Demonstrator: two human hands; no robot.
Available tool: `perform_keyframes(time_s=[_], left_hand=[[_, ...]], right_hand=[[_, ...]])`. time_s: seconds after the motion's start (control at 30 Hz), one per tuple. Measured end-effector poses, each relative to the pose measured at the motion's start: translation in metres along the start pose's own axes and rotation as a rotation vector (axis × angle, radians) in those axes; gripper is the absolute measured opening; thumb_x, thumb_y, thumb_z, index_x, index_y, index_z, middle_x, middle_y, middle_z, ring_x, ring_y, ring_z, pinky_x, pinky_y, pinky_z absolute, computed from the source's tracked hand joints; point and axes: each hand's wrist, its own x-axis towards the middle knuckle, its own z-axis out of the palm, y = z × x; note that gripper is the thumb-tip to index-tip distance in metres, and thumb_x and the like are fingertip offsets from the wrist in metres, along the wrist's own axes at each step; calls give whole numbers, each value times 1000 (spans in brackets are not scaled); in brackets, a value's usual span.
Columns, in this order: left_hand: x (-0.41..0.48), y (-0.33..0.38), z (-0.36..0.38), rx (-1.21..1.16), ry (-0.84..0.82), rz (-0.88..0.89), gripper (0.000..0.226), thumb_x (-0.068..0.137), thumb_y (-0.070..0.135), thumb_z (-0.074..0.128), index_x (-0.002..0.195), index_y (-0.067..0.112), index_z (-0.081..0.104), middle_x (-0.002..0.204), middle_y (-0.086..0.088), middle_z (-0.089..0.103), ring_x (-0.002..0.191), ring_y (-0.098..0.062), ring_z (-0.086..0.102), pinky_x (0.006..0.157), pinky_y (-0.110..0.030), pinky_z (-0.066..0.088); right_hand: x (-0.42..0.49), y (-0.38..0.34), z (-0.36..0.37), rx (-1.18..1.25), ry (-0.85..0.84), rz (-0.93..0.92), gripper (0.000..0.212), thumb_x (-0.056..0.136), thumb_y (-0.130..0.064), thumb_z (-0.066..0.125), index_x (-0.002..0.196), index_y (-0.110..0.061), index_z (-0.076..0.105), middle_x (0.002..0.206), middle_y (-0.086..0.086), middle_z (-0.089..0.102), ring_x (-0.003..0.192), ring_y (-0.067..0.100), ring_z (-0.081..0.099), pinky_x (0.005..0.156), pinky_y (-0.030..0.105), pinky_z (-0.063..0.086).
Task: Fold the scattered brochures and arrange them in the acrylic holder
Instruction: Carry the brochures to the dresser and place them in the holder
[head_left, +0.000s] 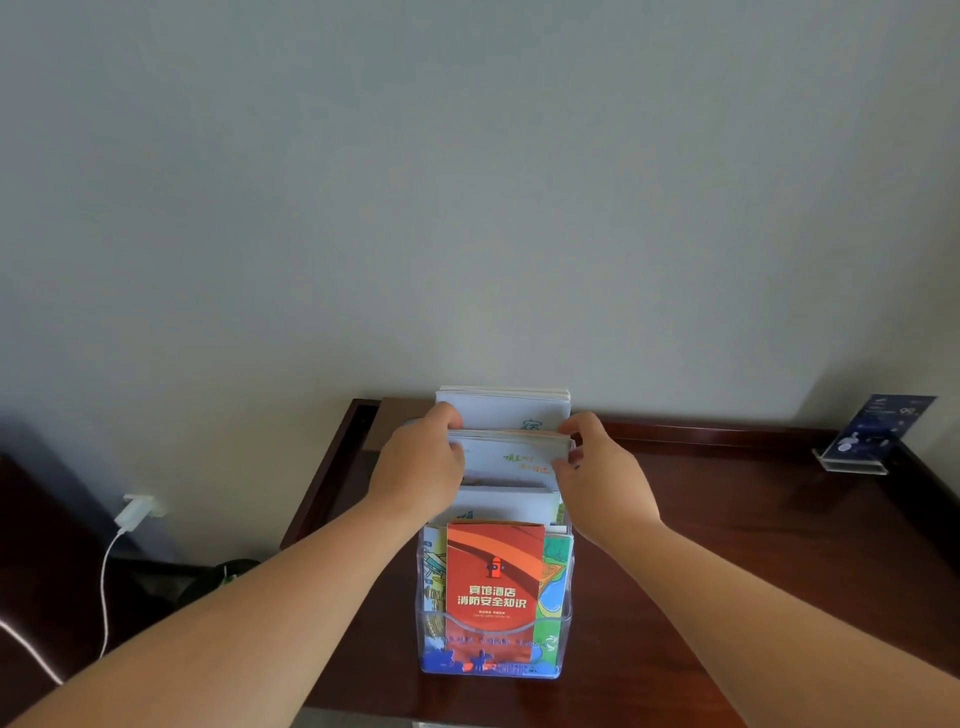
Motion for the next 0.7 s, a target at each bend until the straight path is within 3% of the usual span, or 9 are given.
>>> perform_keyframes(time_s=[0.1,0.23,0.43,0.53,0.7], left_hand=[[-1,-1,1,52,-15,-11,19,98,17,45,116,22,48,91,-3,60,56,-11,48,46,-25,28],[1,-5,-1,44,-4,-20,14,98,14,47,110,20,49,88,-1,59,61,-13,51,49,-27,36],[-1,-5,0,52,-46,1,26,99,16,46,123,22,45,106,5,55,62,-14,56,51,-28,39],[-3,-5,2,68,-31,5,25,100,17,45,124,23,44,88,1,62,53,-13,50,44,-27,34],[-6,-4,2,102,-23,33,26,101,18,44,126,20,41,69,3,53,48,-9,45,41,-23,26]], right_hand=[[0,3,2,29,-23,27,36,94,-15,52,127,-27,43,90,-4,60,80,22,61,59,30,42],[-1,3,7,45,-19,18,36,94,-10,52,125,-27,43,83,-5,60,69,16,59,52,28,39],[-3,1,9,42,-20,21,41,94,-14,52,131,-28,41,112,7,63,82,25,64,64,31,46],[-5,-1,13,4,-21,14,45,95,-18,52,136,-29,38,113,8,63,80,22,62,61,29,42],[-4,-3,12,-20,-35,9,44,96,-20,53,136,-25,36,114,8,62,77,20,61,50,24,37]])
